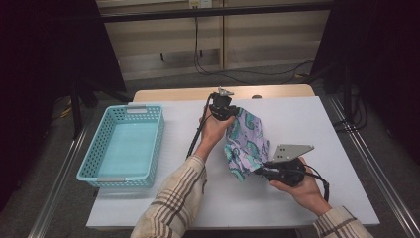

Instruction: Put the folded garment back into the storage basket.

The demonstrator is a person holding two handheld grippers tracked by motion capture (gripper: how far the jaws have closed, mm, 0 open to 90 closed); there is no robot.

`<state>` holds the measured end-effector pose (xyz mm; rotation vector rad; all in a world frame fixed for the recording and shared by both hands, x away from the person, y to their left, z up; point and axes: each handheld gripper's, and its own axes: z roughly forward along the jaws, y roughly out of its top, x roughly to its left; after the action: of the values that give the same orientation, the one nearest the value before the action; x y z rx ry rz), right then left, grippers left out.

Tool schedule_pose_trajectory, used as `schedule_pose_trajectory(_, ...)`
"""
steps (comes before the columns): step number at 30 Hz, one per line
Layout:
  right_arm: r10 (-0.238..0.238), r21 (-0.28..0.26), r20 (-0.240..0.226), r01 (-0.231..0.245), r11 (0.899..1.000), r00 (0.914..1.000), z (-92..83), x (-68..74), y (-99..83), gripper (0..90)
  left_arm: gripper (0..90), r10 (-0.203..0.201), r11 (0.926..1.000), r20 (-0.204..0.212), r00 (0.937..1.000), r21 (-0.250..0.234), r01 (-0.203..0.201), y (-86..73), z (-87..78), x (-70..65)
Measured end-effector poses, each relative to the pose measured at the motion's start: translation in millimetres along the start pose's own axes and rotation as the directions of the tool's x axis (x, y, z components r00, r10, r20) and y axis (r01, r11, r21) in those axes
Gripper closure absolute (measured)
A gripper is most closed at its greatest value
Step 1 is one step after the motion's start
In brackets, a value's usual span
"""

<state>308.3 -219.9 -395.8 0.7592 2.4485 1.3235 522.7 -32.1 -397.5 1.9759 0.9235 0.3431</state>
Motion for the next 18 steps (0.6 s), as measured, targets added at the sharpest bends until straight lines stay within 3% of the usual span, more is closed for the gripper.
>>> schedule_pose_trajectory(4,-0.004,-0.036,-0.008,0.003,0.999,1.0000,-3.9,1.2,7.5,82.1,81.0,0.015,0.9999,-0.001,0.9999,-0.002,-0.015,4.0,-4.3,1.7)
schedule_pose_trajectory(8,0.007,-0.063,-0.021,-0.008,0.998,0.9998,-4.1,2.1,12.9,82.1,81.3,-0.010,0.9998,-0.005,0.9999,-0.020,0.010,7.2,-8.5,4.6)
schedule_pose_trajectory(10,0.004,-0.071,-0.021,-0.006,0.997,0.9998,-3.7,2.9,16.3,82.1,81.4,-0.001,1.0000,-0.010,0.9999,-0.007,0.001,8.8,-12.2,7.2)
schedule_pose_trajectory(18,-0.005,-0.102,-0.037,0.002,0.995,0.9993,-0.4,5.5,28.0,82.1,81.8,-0.014,0.9994,-0.036,0.9992,-0.034,0.013,15.1,-27.7,17.2)
